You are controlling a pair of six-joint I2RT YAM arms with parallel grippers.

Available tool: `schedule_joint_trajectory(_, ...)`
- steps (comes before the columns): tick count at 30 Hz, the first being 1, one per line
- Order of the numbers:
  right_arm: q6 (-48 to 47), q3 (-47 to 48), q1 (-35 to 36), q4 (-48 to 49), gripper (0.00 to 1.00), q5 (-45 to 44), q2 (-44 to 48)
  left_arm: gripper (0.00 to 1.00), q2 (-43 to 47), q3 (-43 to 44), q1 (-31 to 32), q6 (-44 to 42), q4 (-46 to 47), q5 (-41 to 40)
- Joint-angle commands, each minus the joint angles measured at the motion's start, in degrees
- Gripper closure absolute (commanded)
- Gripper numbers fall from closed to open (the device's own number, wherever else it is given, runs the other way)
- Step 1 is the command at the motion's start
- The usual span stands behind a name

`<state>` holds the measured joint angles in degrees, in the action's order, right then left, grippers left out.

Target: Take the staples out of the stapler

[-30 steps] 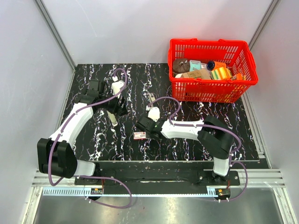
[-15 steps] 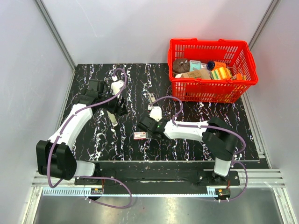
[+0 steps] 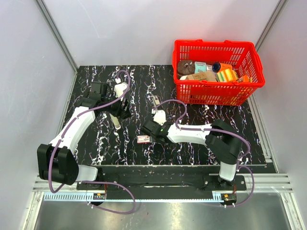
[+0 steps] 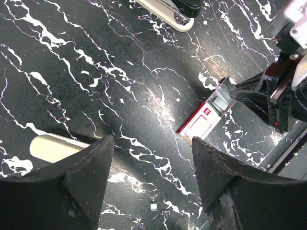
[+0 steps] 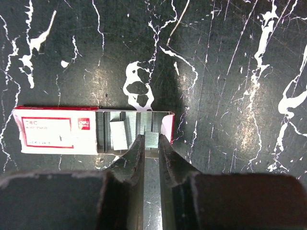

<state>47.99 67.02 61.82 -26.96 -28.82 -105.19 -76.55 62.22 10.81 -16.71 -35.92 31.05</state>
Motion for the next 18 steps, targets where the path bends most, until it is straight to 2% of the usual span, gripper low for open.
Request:
schedule_joint_trajectory(1,0.35,2.32,0.49,-1.08,1.00,-0.01,-1.16,0.30,1.41,0.19,0.35,-0.34,2.00,0.24)
schedule_joint_trajectory(13,0.00,2.76,0.49,-1.34,0.99,0.61,-1.95,0.30,1.76,-0.08,0.44,-0.43,2.00,0.07)
schedule_joint_trajectory(18,0.09,2.76,0.49,-1.52,0.93,0.52,-1.95,0.30,2.02,0.01,0.44,-0.69,1.91,-0.29)
